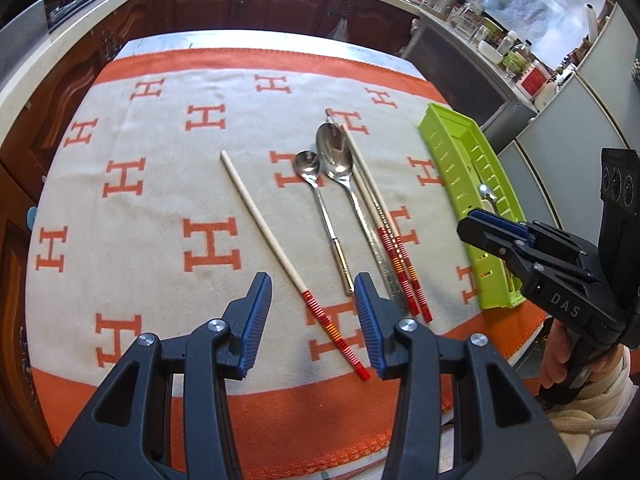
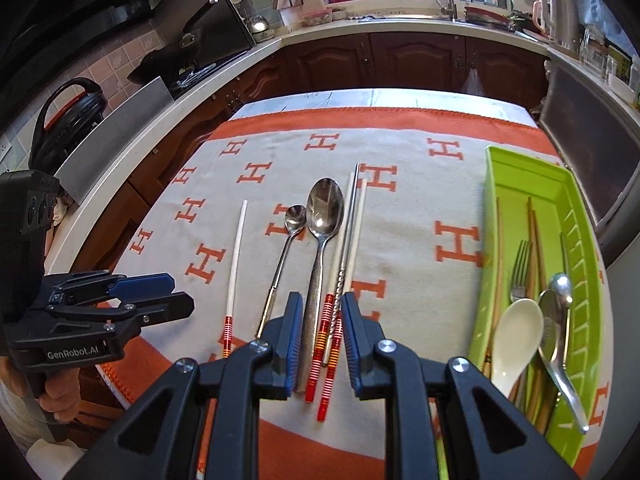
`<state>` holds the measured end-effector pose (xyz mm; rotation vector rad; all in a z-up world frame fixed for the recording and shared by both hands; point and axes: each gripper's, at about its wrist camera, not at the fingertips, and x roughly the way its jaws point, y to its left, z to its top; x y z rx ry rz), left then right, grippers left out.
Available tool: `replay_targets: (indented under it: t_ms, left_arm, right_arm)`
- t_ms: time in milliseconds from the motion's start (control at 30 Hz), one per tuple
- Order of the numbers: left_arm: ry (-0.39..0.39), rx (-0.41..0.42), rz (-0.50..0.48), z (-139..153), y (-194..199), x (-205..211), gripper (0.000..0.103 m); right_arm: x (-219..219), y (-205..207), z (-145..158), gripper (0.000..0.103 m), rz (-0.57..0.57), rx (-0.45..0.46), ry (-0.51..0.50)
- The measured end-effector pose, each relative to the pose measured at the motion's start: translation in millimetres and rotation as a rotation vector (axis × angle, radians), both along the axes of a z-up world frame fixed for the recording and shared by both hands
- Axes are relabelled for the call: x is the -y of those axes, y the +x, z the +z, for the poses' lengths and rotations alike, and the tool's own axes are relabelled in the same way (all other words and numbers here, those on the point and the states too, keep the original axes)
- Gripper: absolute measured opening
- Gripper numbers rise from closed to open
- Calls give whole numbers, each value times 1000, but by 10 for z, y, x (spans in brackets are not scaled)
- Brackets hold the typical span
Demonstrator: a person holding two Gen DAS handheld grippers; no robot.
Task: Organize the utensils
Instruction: 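Move both open tools back over the remaining utensils, then grasp a red-tipped white chopstick with the left tool while the right tool grasps another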
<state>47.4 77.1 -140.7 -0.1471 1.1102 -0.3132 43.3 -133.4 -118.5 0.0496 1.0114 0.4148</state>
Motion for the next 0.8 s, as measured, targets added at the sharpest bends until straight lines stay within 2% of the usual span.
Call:
replay_targets:
  t_ms: [367, 600, 700, 800]
  left_arm:
    - [-1, -53, 38, -219, 149, -73, 40]
    - [-21, -148, 128, -504, 388, -154, 39]
    - [11, -161, 162, -565, 468, -98, 39]
    - [82, -161, 166, -578, 515, 76, 39]
  right_arm:
    - [-136, 255, -195, 19, 11, -83, 33]
    - [-171, 293, -263, 19, 16, -102, 52]
    - [-148, 284, -273, 19, 11, -101, 49]
    - [-100, 296, -296, 19, -8, -108, 44]
